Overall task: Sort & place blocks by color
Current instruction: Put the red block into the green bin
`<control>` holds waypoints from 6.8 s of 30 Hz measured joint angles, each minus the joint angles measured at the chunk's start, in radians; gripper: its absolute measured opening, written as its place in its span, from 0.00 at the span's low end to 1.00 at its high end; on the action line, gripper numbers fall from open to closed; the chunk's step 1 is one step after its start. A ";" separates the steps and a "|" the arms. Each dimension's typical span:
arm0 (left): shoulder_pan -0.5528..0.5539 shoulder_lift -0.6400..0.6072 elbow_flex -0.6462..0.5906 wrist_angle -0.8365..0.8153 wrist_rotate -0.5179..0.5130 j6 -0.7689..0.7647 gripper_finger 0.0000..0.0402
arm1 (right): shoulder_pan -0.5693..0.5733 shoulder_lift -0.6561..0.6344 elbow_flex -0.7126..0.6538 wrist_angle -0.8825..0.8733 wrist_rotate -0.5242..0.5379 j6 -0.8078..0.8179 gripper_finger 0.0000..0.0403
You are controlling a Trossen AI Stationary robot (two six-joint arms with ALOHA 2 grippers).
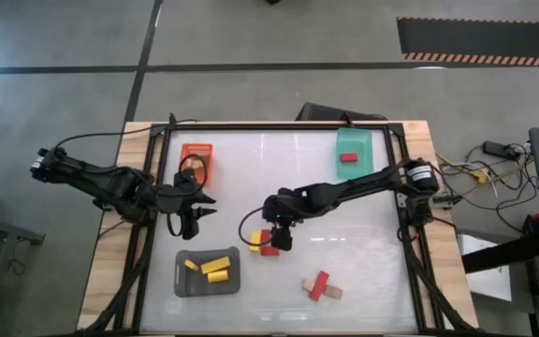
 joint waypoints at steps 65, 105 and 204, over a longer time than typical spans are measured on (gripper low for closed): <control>0.001 0.000 -0.011 0.001 0.000 0.070 0.26 | 0.005 0.175 0.052 0.078 -0.026 -0.078 0.40; 0.104 0.013 -0.012 0.141 -0.033 0.184 0.26 | -0.623 -0.367 0.028 -0.563 0.182 0.326 0.40; 0.196 0.464 0.164 0.395 0.387 -0.702 0.18 | -0.497 -0.688 -0.412 -0.153 0.000 0.390 0.54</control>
